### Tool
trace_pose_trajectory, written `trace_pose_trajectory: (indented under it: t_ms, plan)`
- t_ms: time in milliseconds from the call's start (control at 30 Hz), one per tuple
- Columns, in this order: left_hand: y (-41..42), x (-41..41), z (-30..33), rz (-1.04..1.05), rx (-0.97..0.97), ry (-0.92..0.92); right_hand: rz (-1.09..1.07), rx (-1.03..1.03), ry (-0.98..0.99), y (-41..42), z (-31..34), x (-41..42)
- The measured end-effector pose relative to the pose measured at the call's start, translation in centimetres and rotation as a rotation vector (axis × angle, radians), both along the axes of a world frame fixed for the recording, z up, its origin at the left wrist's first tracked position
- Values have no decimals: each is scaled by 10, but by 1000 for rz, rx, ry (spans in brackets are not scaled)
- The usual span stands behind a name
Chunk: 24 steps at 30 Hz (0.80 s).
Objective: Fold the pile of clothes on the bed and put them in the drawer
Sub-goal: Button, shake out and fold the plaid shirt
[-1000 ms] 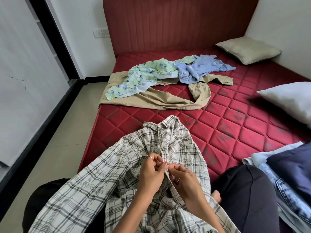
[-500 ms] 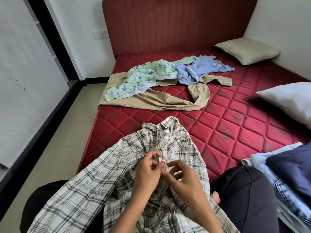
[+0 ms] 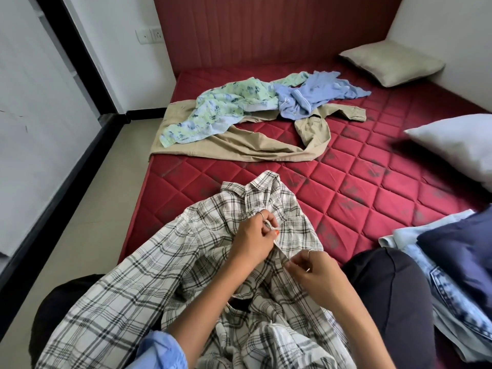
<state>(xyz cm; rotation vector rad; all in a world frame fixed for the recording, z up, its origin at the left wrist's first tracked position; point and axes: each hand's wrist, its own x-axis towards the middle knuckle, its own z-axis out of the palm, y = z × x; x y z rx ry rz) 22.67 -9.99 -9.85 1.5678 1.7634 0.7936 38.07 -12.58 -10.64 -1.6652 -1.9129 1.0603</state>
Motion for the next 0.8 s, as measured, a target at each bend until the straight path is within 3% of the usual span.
trace_pose_trajectory:
  t_ms: [200,433,600,700,800]
  plan:
    - [25,-2,-3,-4,-50,51,31,-248,259,18,-5,10]
    - [36,-5,-11,4,-145,30,127,-512,357,29,-17,19]
    - [10,-14,-12,-2,-80,-44,120,-632,639,25,-30,30]
    - [-19,-20,-18,-84,-1,45,130,-673,751,26,-29,33]
    - [-39,-28,-35,-205,-78,194,104,-695,758,26,-26,32]
